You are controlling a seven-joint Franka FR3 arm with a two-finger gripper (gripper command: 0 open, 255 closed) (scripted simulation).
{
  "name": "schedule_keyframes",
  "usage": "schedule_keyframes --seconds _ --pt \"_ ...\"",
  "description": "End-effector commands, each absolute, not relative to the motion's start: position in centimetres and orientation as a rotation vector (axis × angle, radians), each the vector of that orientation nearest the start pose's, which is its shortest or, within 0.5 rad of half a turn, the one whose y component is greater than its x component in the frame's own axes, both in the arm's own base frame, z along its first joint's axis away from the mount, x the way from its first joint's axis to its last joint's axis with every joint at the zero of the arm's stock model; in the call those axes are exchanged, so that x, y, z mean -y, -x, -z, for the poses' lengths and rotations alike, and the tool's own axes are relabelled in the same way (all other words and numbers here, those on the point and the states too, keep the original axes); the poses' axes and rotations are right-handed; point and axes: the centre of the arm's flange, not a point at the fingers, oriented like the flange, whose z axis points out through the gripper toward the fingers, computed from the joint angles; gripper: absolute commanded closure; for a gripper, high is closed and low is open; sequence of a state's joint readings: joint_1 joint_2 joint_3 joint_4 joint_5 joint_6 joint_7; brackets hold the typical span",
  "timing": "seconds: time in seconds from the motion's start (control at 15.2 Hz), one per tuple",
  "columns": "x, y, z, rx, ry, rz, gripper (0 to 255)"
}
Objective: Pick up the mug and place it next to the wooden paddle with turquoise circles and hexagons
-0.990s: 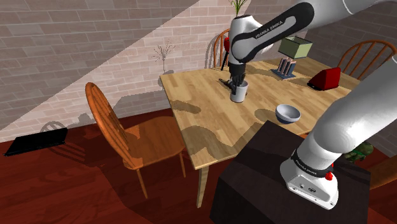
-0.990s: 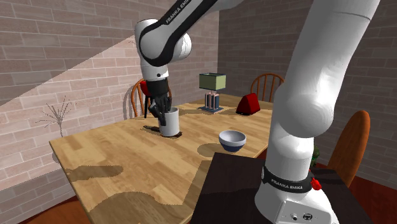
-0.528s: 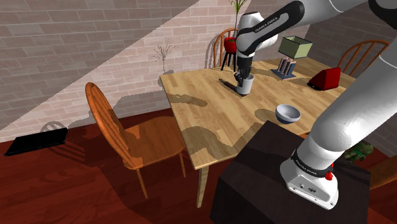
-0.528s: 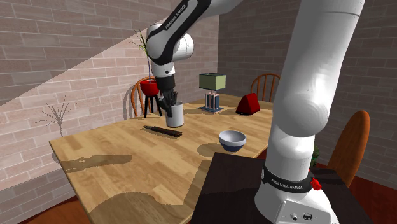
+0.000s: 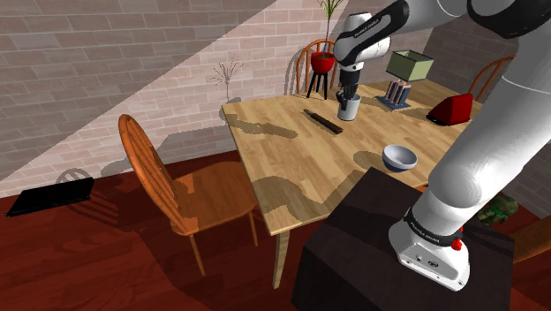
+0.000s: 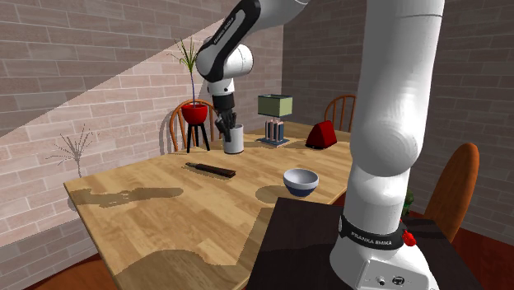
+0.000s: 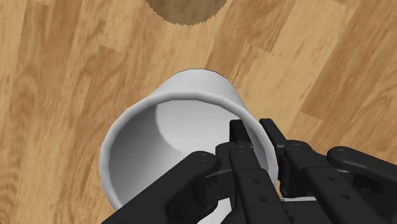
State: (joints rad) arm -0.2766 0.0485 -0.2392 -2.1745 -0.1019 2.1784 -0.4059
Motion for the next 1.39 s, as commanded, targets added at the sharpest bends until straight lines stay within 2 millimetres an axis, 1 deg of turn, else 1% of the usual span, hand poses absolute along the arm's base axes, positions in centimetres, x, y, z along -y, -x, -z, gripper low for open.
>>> schedule_keyframes --seconds 0.0,1.32 --pt "27.9 -46.7 -36.1 -0.078 3.203 -0.129 255" --pt "27.9 -46.7 -25.5 -0.078 3.203 -0.129 255"
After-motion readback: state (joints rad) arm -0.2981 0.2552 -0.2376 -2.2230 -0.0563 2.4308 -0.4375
